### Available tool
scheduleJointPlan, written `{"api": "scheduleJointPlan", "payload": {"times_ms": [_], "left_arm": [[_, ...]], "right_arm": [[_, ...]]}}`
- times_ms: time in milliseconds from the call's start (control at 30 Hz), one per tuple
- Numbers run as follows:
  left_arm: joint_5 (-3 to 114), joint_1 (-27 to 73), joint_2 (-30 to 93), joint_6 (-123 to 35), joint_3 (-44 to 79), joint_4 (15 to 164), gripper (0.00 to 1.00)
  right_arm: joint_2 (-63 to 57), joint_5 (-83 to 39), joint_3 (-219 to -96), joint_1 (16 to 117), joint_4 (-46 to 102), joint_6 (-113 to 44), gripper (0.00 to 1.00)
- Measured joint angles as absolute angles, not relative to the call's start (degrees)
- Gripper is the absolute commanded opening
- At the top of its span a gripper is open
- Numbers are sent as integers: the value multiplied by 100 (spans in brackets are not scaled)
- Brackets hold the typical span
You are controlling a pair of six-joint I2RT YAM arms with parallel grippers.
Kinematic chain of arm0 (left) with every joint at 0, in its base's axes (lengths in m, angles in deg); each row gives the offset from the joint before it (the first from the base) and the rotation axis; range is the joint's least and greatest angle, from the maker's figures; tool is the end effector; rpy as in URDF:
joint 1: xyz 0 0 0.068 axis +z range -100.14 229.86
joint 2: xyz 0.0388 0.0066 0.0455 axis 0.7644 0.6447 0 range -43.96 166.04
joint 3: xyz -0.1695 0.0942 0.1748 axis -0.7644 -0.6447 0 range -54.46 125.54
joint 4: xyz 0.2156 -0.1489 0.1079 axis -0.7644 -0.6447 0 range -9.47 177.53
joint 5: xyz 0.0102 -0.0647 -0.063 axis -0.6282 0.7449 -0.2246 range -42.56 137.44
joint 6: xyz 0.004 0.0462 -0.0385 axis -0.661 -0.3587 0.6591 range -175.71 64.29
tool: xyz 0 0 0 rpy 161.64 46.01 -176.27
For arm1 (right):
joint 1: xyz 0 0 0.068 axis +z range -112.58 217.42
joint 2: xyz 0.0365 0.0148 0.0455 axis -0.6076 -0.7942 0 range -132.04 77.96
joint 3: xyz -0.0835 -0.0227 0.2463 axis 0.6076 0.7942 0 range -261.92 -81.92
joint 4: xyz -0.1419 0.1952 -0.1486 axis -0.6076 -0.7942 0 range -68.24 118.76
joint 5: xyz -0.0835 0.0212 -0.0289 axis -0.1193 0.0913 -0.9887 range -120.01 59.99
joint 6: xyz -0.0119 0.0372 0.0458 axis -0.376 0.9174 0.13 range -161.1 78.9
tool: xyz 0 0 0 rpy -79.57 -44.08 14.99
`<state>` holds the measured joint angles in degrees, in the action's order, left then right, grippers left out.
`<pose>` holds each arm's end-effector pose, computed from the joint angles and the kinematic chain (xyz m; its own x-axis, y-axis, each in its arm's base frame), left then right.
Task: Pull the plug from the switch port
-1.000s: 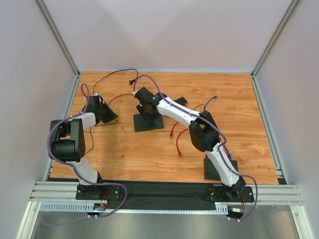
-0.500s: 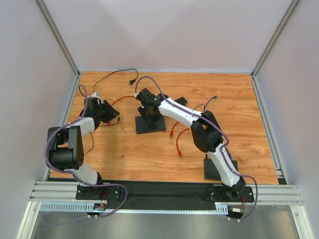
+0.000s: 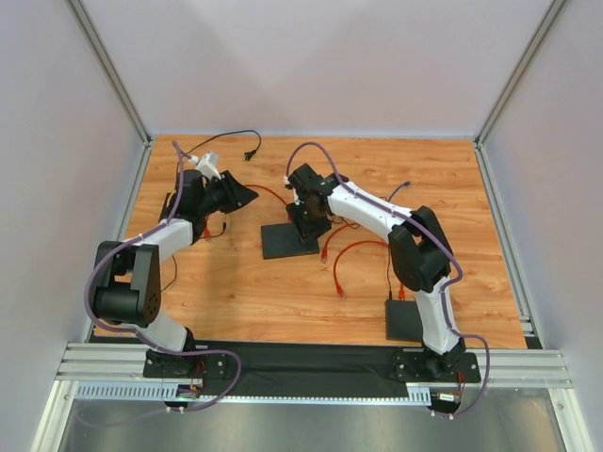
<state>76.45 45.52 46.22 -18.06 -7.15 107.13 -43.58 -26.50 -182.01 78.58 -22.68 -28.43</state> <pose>0.3593 -0.0490 0.1821 -0.6237 -0.4884 -0.6103 0.1635 0.6820 -0.7128 0.3431 0.3038 0.1726 -0.8490 -0.4516 -0.2743 -0.4964 0.8595 0.1216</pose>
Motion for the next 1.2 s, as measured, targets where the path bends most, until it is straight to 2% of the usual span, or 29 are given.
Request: {"api": "scheduleJointPlan", "payload": {"times_ms": [267,500,800,1200], "left_arm": [[7881,4018,5002,-1710,-593,11027,41],[8369,3968,5959,-1870,321,10737,42],[8939,3968,7028,-2036,1171,10140,37],[9166,3970,7362,-2066,1252,9843,38]], "right_arm": [[-4196,-2108,-18153,7295,-1977,-2784,49],[-4176,-1756,-18050,6930,-1763,-2786,47],[-4150,-1756,-17672,7299,-1645,-2730,42],[-4340,-2342,-17845,7701,-1628,-2531,42]]}}
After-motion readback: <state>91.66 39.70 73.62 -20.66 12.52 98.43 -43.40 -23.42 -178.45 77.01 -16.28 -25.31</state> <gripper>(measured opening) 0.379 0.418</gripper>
